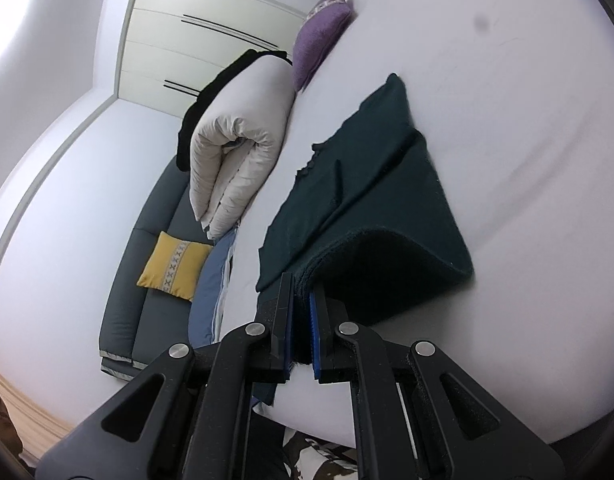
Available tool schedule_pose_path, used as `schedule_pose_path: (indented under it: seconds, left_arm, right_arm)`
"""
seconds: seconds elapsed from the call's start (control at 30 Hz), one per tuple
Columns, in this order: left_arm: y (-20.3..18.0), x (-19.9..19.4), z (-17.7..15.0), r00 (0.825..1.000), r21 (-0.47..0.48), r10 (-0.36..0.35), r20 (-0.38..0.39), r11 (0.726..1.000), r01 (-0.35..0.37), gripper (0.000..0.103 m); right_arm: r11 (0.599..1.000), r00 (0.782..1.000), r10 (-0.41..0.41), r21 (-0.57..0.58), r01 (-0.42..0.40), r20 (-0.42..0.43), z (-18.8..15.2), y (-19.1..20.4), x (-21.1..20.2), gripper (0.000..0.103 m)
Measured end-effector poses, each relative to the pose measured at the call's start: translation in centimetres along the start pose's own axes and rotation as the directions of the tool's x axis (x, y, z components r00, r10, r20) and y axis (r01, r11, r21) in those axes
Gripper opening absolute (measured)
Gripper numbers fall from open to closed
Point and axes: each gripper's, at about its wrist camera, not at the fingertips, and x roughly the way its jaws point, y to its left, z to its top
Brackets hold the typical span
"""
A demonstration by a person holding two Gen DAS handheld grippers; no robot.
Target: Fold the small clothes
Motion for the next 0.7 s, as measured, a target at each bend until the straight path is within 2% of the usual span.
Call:
schedule_pose_path:
  seconds: [0.07,0.1,0.13,0.23,0.37,0.4,0.43,0.53,0.7]
  left_arm:
    - [0.2,0.1,0.1,1.000,-0.004,0.009,0.015,1.000,-0.009,0.050]
    - [0.3,0.2,0.1,1.000,-0.014,0.015,0.015,1.000,-0.015,0.036]
    - [0.4,0.3,0.1,1.000,-0.017,0.019,0.009,1.000,-0.019,0.030]
    - [0.0,0.8,-0.5,0.999,0.006,0.035,-0.032,0.999,-0.035,0.030]
    - [-0.1,1.2,-0.5,0.999,0.003,0.038,-0.024,0.999,-0.038,0.030]
    - [-0.2,1.3,-0.4,0.999,0.005,0.039,-0.021,0.999,-0.039,0.027]
    - [-0.4,1.5,-0.4,0.999,0.016,0.045,-0.020,0.999,-0.044,0.008]
    - [-1.1,1.3,-0.4,0.999,0.044,0.052,-0.012,0.998,-0.052,0.006]
    - [-2.8,-1.0,0.1,1.000,0.063,0.001,0.007,0.998,-0.002,0.006]
  right_arm:
    - [1.000,1.000,0.004,-0.003,-0.004,-0.005,-0.1,0.1,0.3,0.006]
    - [1.000,1.000,0.001,-0.011,-0.001,-0.008,-0.1,0.1,0.0,0.006]
    - [1.000,1.000,0.001,-0.015,-0.001,-0.010,-0.1,0.2,-0.2,0.006]
    - [1.000,1.000,0.009,-0.016,-0.009,-0.002,-0.1,0.3,-0.6,0.006]
    - [1.000,1.000,0.012,-0.016,-0.012,0.003,-0.2,0.4,-1.1,0.006]
    - [1.000,1.000,0.011,-0.016,-0.011,0.002,-0.2,0.4,-1.1,0.006]
    - [1.000,1.000,0.010,-0.016,-0.010,0.003,-0.2,0.4,-1.2,0.006]
    - [1.000,1.000,0.005,-0.018,-0.005,0.008,-0.2,0.4,-1.4,0.006]
    - [1.000,1.000,-0.017,-0.024,0.018,0.018,-0.2,0.4,-2.0,0.006]
